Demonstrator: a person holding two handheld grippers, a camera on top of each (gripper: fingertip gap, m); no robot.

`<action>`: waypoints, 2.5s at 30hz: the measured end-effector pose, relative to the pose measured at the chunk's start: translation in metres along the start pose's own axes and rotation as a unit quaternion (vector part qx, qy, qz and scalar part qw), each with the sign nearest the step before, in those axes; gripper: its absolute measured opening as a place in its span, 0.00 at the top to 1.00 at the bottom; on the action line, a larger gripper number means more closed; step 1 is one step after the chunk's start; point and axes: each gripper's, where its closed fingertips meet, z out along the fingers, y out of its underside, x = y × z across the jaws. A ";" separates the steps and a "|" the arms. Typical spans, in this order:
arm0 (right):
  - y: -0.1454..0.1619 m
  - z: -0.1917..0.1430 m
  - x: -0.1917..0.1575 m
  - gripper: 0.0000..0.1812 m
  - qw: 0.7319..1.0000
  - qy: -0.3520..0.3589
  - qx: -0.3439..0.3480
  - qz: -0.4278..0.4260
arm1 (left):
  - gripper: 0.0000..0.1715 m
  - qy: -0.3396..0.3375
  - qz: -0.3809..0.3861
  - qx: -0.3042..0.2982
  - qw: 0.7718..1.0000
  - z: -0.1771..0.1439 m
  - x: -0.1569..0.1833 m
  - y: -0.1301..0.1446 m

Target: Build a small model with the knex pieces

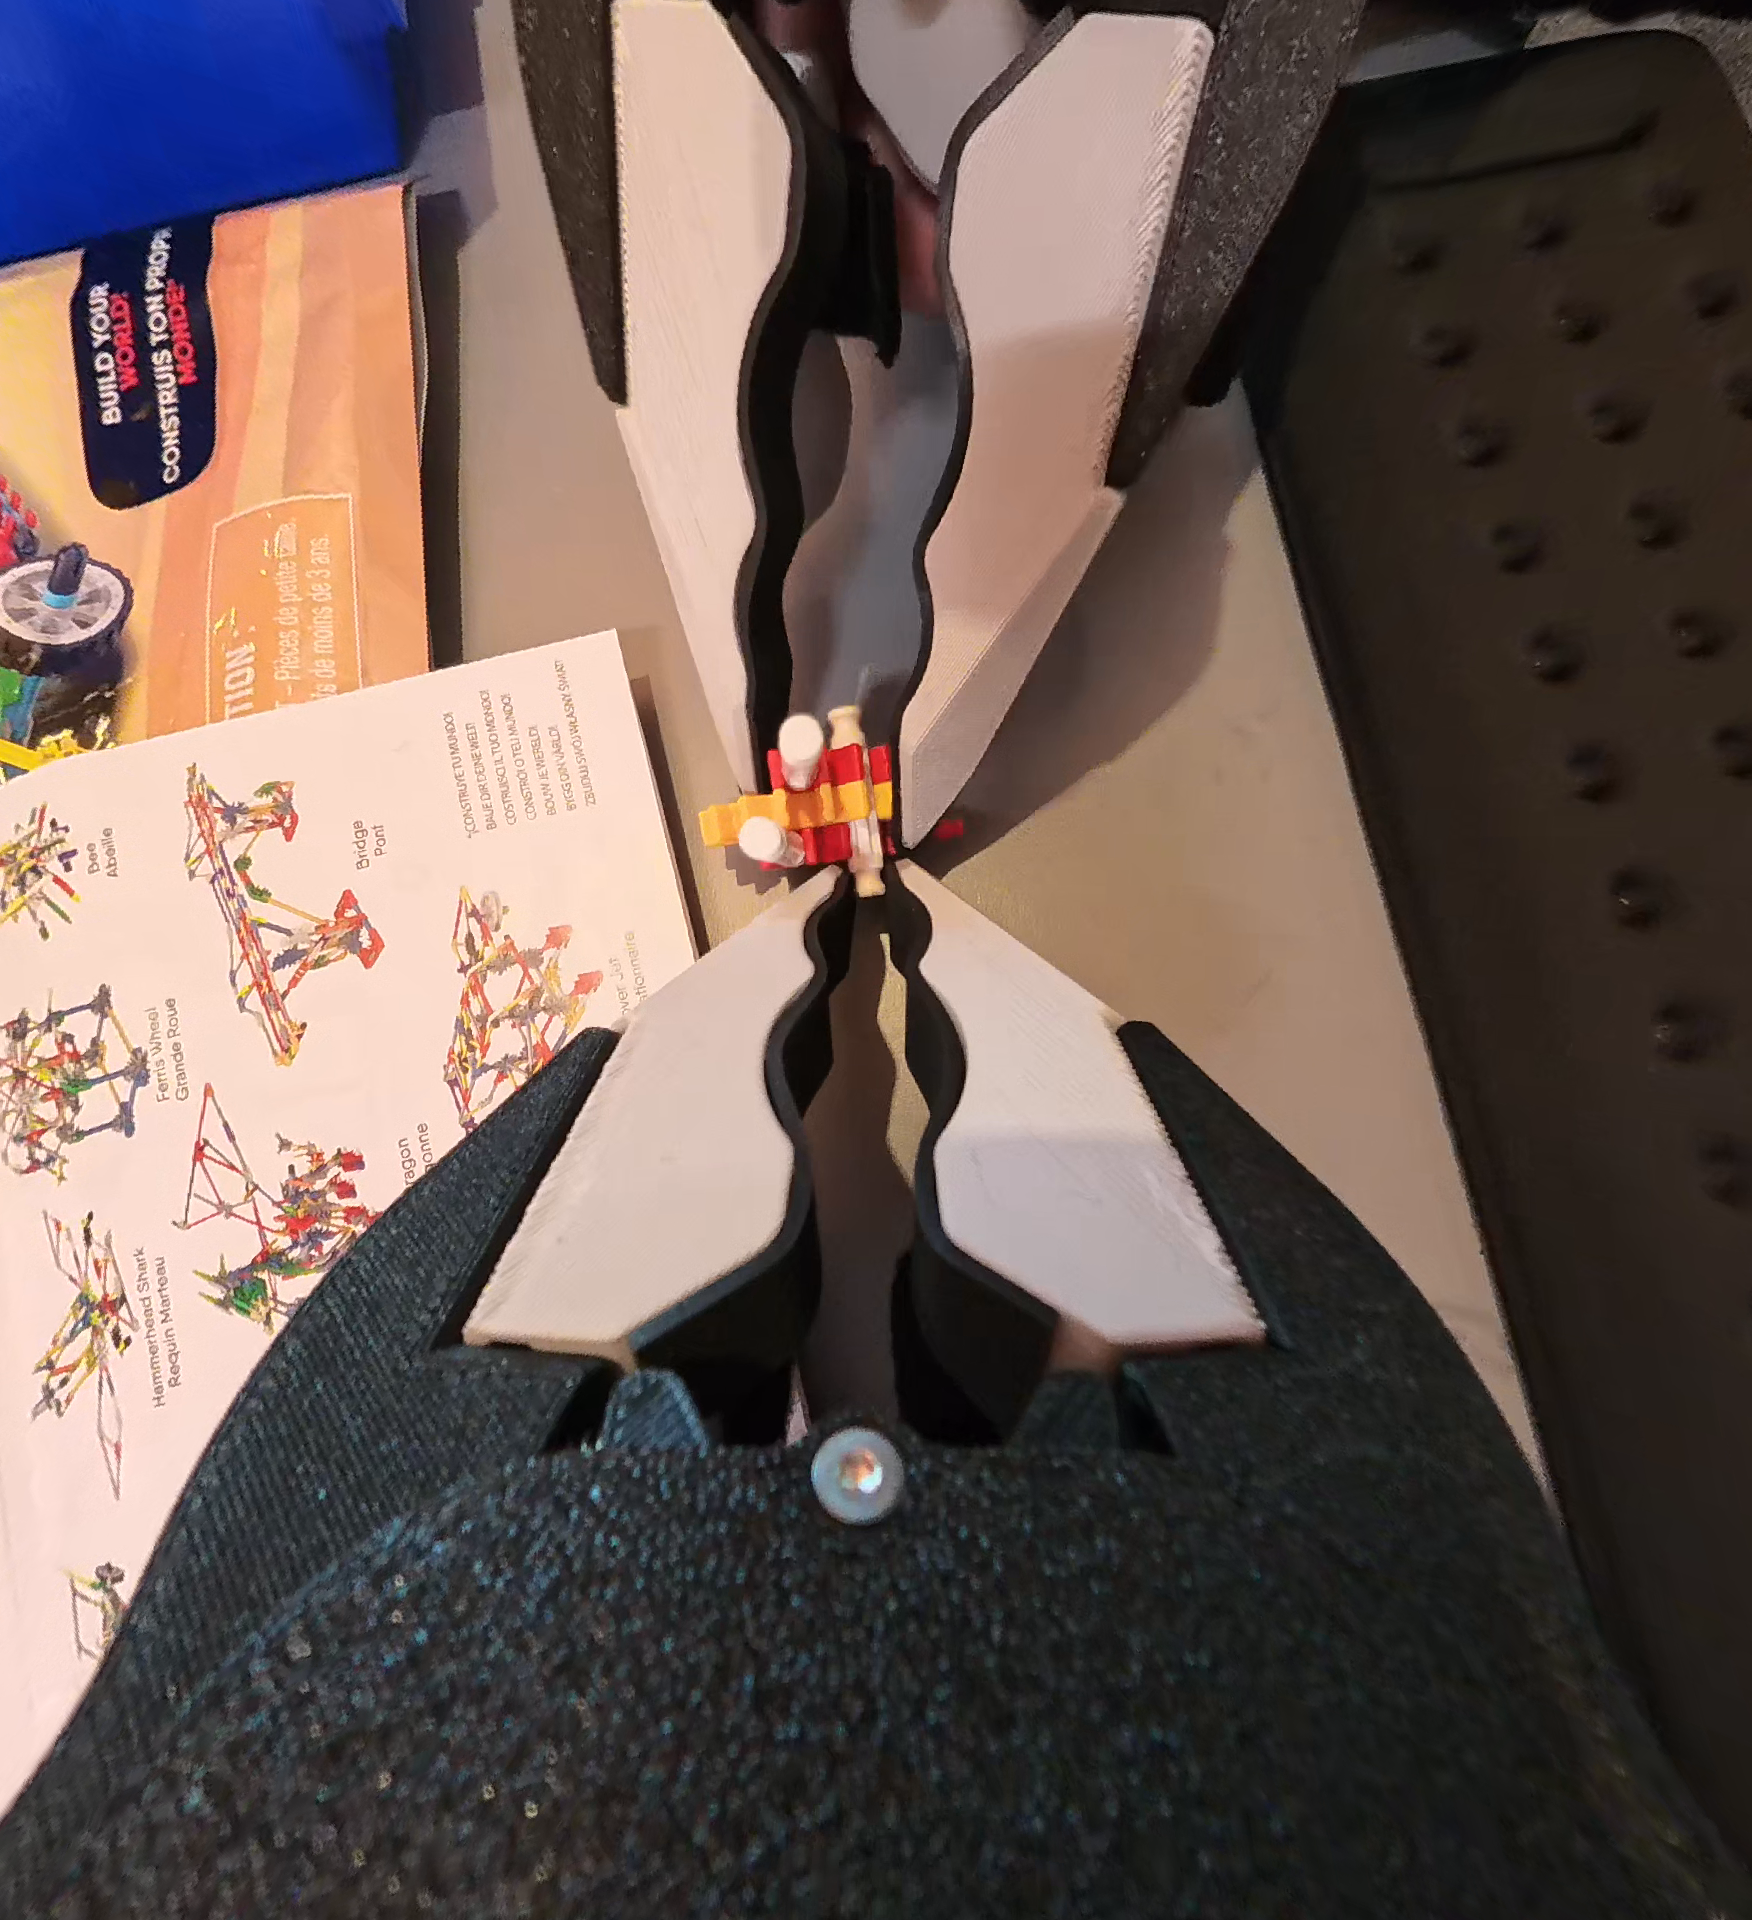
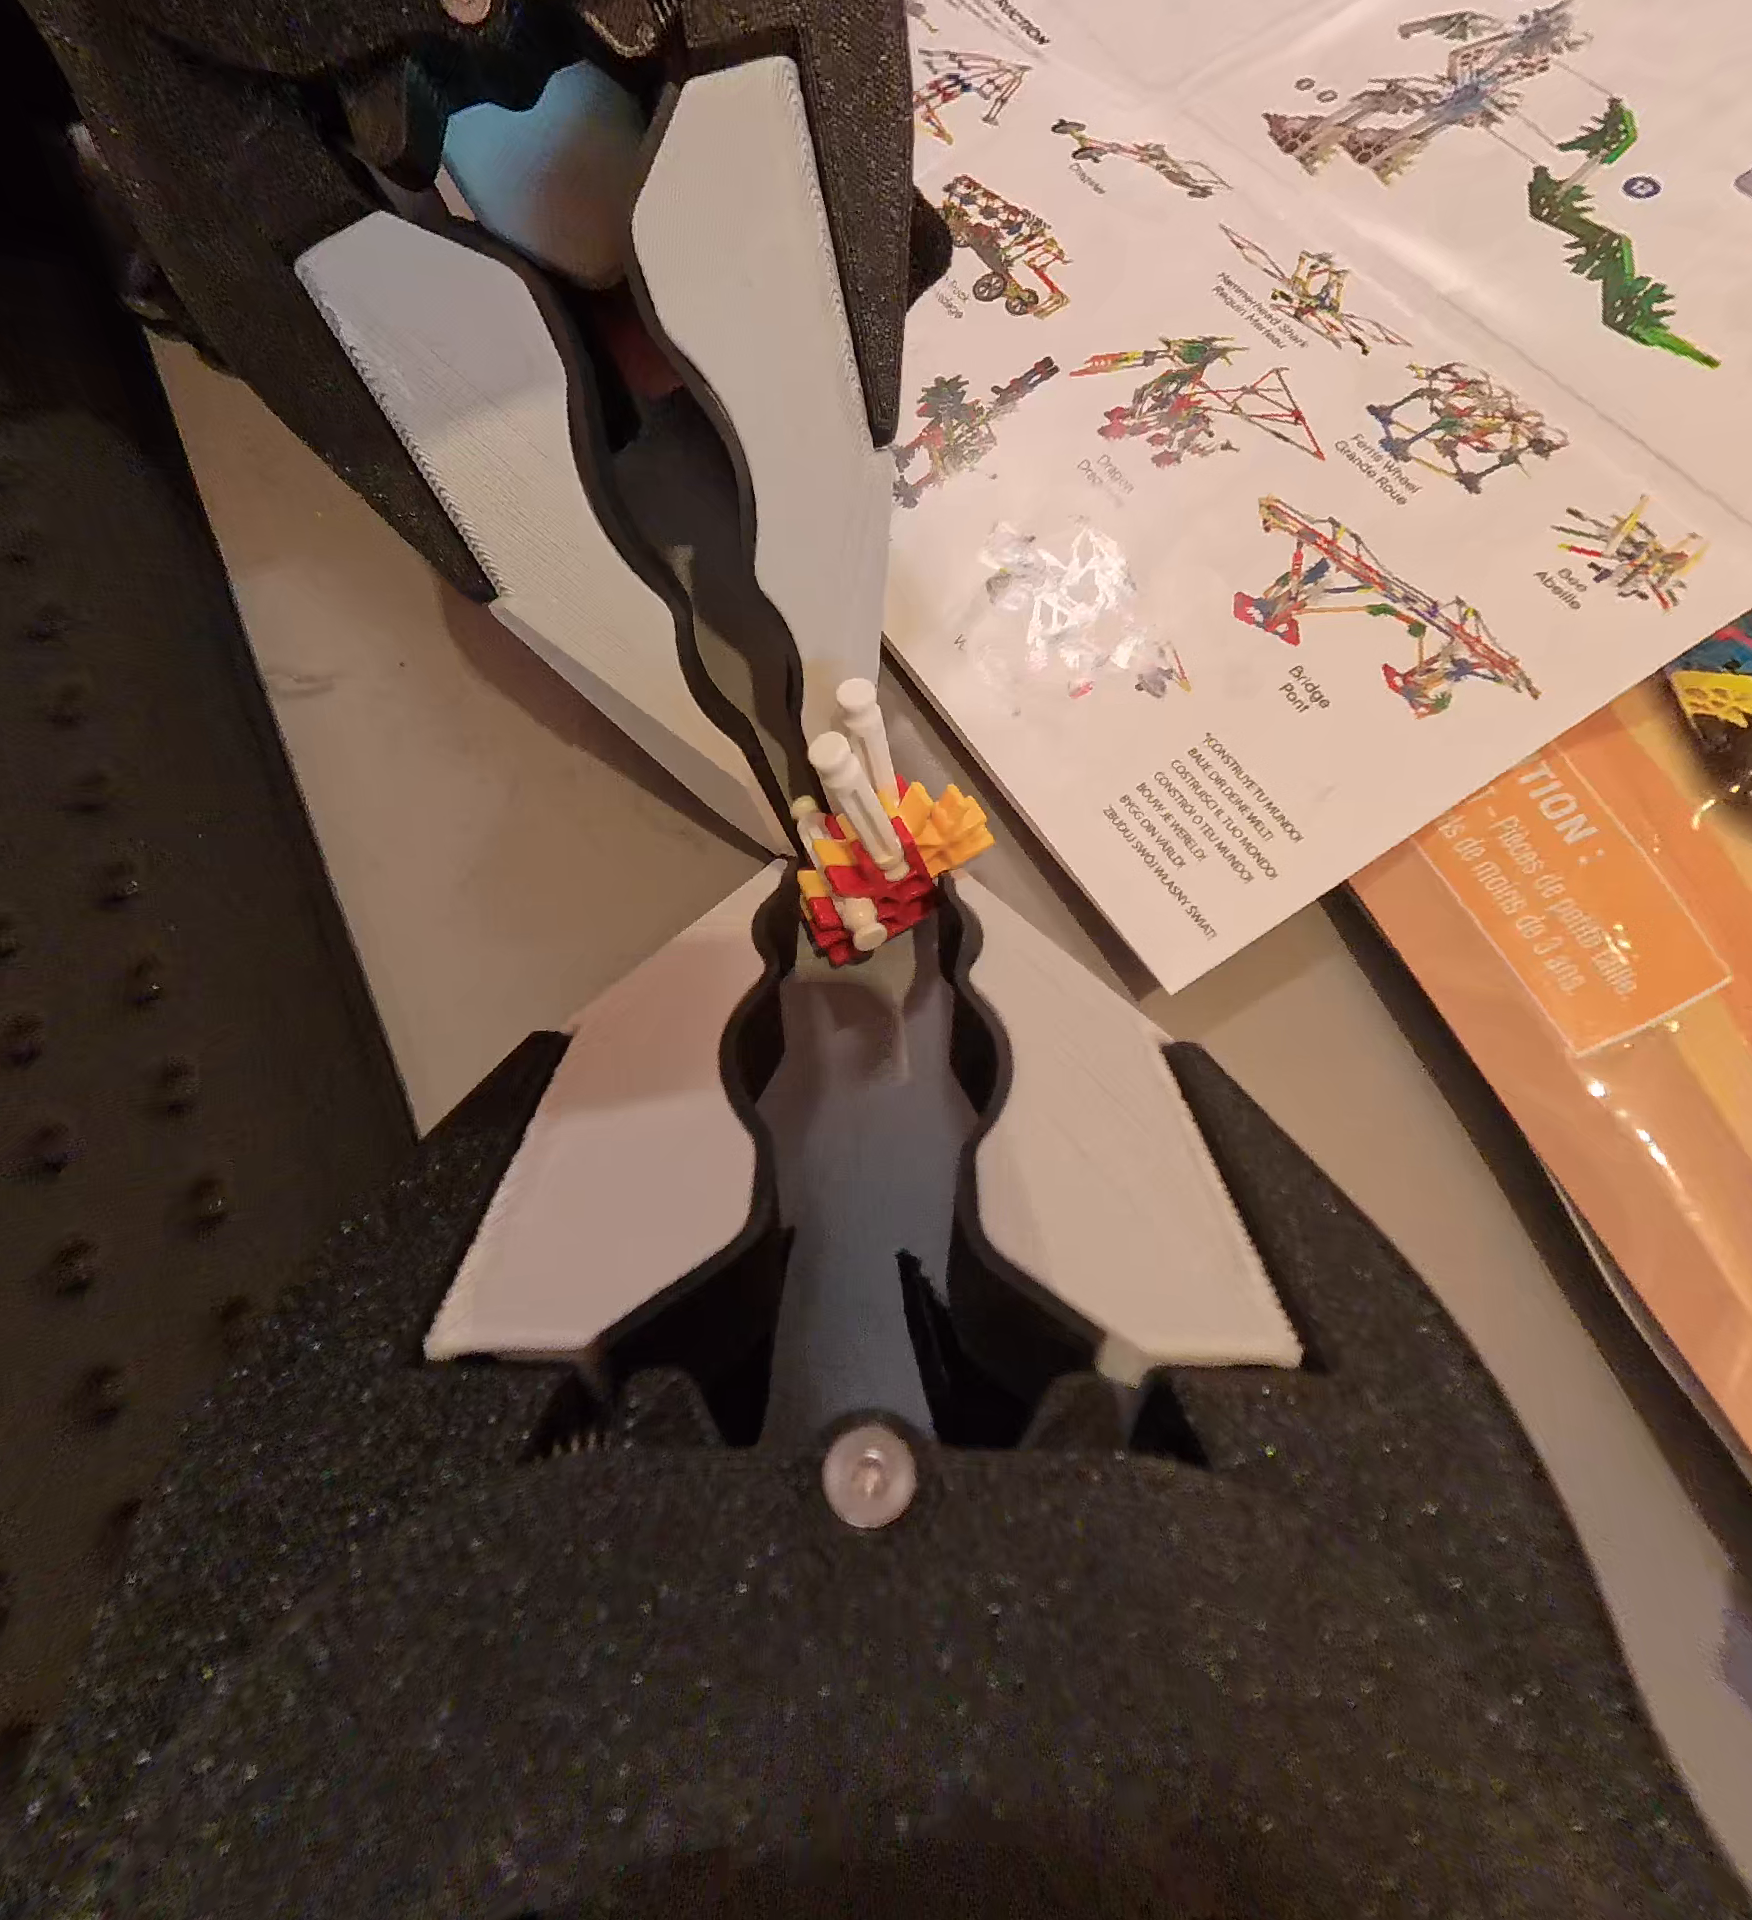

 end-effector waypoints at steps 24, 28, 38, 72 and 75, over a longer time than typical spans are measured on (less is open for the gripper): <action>0.003 0.000 0.000 0.86 1.000 -0.013 -0.005 0.005 | 0.90 -0.022 0.008 0.018 1.000 -0.003 -0.009 -0.008; 0.003 -0.002 0.002 0.84 1.000 0.004 -0.012 -0.006 | 0.90 -0.027 0.016 0.012 0.999 -0.001 -0.009 -0.009; 0.006 -0.012 0.005 0.87 0.998 0.033 -0.024 -0.047 | 0.96 -0.036 0.025 0.004 0.999 0.002 -0.012 -0.010; 0.011 -0.007 -0.008 0.88 0.991 -0.100 -0.077 -0.042 | 0.90 0.002 0.005 0.028 1.000 0.001 -0.003 -0.010; 0.011 -0.007 -0.011 0.88 0.990 -0.115 -0.070 -0.049 | 0.90 0.010 0.006 0.037 0.999 0.001 -0.001 -0.010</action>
